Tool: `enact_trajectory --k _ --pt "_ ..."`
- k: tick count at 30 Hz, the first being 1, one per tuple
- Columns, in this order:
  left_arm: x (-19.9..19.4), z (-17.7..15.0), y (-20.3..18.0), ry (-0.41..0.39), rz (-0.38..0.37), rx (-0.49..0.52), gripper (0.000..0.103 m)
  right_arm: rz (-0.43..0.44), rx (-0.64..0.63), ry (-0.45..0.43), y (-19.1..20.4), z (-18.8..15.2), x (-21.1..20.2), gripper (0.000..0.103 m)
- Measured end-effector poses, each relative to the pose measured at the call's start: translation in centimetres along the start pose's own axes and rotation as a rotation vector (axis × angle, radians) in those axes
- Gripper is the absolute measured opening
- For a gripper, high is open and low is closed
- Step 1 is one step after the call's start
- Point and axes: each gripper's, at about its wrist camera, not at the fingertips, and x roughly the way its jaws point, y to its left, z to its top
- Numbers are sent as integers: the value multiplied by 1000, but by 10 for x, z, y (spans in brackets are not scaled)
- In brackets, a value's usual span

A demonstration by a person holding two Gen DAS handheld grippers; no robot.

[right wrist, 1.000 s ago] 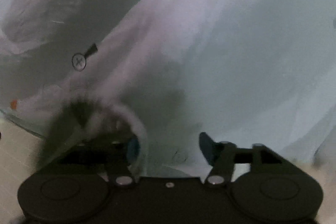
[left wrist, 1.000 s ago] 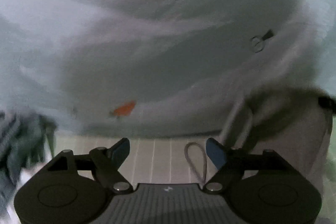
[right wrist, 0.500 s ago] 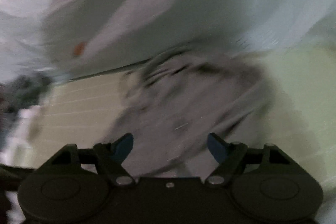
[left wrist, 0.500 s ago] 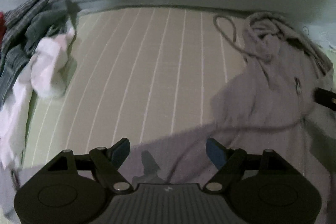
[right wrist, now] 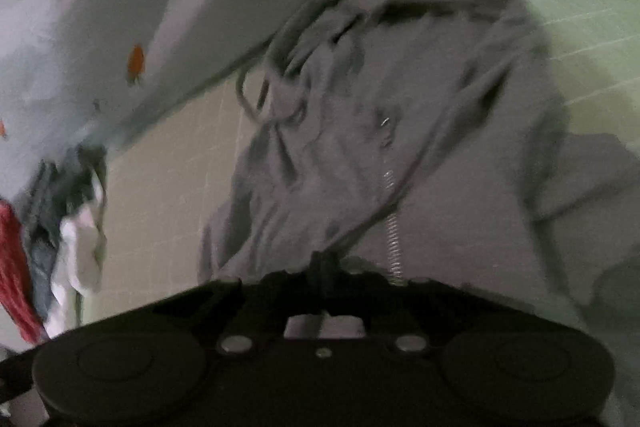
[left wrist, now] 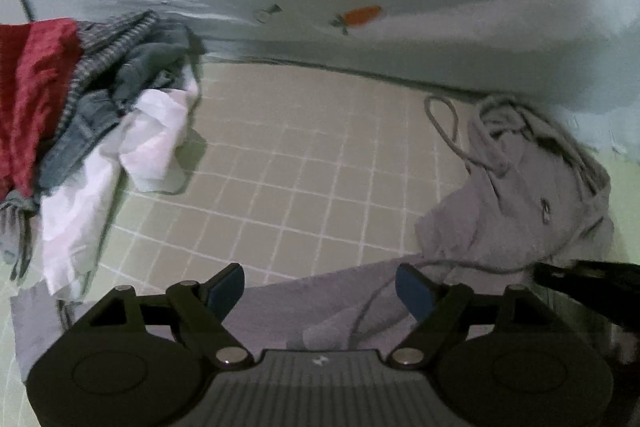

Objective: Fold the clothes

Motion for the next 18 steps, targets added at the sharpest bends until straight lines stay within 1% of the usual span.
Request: enact_trajectory --k 4,5,6,7,8,9,10,11,14,15,16,18 --pt "-7 -5 13 -6 1 -59 83 -30 8 -136 -19 6 -53 0" --pt "-8 -6 16 -2 -1 -75 83 -35 12 -158 -24 8 -60 4" --pt "-8 -8 18 5 -1 -87 83 -40 16 -156 -25 11 -59 11" --pt "-7 -10 20 17 -3 -96 83 -40 19 -131 -25 12 -55 17" --pt "-6 -12 20 29 -5 -104 83 -33 24 -105 -24 11 -49 33" --pt "-6 -14 20 36 -13 -107 83 -29 27 -89 -21 9 -42 57" --pt "-6 -16 21 42 -21 -109 83 -25 27 -77 -17 5 -35 69" --pt "-7 -18 20 44 -30 -107 83 -28 24 -63 -13 3 -28 86" --pt "-7 -24 23 43 -27 -109 83 -43 -29 -18 8 -4 -3 90" --pt "-5 -24 25 47 -24 -117 83 -52 -47 -1 15 -5 5 98" --pt "-3 -25 28 51 -21 -126 83 -60 -63 14 22 -7 12 102" --pt "2 -26 33 65 -15 -147 83 -49 -70 28 32 -7 24 103"
